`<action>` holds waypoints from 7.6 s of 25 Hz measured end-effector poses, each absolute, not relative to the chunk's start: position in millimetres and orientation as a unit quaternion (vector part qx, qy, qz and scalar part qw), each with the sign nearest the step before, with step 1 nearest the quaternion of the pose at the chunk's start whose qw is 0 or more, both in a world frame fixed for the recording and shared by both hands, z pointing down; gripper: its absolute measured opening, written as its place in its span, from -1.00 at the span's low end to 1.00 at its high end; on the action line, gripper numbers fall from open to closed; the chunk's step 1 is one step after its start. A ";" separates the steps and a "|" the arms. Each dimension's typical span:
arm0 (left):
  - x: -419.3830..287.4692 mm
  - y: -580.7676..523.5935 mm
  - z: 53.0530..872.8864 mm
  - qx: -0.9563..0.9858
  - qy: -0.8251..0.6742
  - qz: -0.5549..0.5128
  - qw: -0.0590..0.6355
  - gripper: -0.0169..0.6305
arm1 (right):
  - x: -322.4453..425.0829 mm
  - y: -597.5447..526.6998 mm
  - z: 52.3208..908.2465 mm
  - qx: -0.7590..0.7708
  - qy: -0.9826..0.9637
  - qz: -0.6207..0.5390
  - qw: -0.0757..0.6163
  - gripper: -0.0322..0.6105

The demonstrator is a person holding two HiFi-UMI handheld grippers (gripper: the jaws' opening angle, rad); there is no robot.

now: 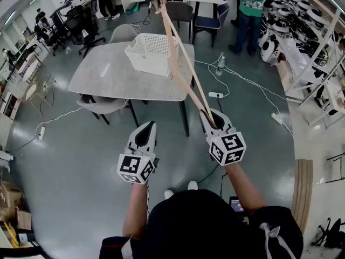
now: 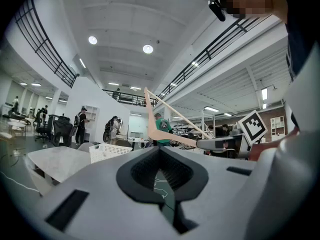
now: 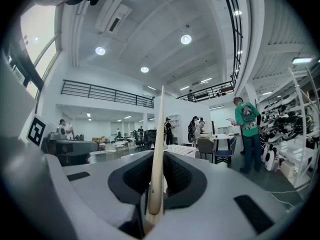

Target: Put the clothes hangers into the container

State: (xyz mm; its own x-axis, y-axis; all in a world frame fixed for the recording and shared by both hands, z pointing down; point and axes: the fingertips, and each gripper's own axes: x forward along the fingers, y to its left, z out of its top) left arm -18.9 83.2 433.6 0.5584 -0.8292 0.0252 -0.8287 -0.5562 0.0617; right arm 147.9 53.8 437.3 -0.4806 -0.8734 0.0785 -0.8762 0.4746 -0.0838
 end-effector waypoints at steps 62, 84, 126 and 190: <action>-58.6 -103.9 435.5 0.883 -0.466 -0.014 0.062 -0.93 | 102.8 -143.1 437.8 0.505 -0.861 0.057 0.029 -0.71; -126.7 -172.2 451.2 0.891 -0.447 -0.020 0.076 -0.93 | 42.2 -202.5 448.1 0.529 -0.846 0.059 0.045 -0.71; -104.1 -296.4 454.0 0.880 -0.468 -0.021 0.082 -0.93 | 48.8 -341.3 469.0 0.495 -0.863 0.071 0.069 -0.71; -98.2 -356.2 486.5 0.859 -0.499 -0.007 0.111 -0.93 | 31.1 -421.9 613.2 0.441 -0.838 0.167 0.276 -0.71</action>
State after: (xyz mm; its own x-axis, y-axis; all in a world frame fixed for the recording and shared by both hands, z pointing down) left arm -98.2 -356.2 486.5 0.5017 -0.8594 0.0988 -0.8562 -0.4770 0.1984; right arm 31.1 -421.9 613.2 -0.4594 -0.6463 0.6094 -0.8308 0.5553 -0.0373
